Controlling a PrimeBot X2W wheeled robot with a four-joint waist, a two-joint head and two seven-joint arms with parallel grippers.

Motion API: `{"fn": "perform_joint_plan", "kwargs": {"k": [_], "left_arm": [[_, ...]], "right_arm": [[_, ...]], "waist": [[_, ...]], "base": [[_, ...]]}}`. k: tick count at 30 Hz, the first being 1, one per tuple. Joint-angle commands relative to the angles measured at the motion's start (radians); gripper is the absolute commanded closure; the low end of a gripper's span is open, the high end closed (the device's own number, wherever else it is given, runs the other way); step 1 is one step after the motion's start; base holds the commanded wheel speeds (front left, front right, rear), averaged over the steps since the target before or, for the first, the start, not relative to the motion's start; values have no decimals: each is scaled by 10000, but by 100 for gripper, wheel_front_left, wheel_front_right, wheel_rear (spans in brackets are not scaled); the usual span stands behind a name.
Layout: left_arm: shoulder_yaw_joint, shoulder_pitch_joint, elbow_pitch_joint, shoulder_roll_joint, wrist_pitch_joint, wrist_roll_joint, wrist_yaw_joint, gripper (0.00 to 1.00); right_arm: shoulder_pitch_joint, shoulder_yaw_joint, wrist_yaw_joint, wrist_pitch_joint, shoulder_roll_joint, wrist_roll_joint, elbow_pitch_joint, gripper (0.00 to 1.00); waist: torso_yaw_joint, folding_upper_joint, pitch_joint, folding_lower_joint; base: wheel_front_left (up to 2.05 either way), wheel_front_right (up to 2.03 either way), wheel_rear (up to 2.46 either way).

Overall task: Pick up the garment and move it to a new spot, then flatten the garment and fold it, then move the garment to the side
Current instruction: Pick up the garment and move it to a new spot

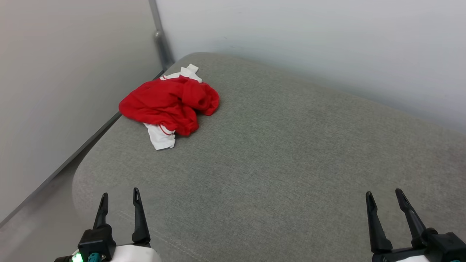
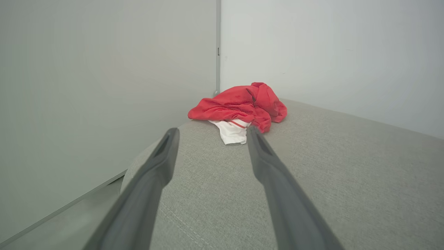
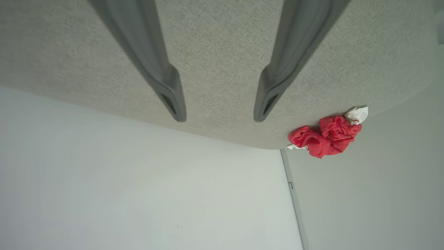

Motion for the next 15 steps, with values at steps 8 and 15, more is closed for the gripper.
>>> {"fn": "perform_joint_plan", "kwargs": {"k": [8,15], "left_arm": [[386,-310,159,7,-28,26,-112,0],[1253,-1557,423,146,-28,-111,-725,0]], "right_arm": [[-34,81,-7,-18,13,-60,-13,0],[-343,0,-7,-18,11,-343,-148,0]], "waist": [[166,0,64,1],[-123,0,567,1]], "base": [[0,0,0],[0,0,0]]}}
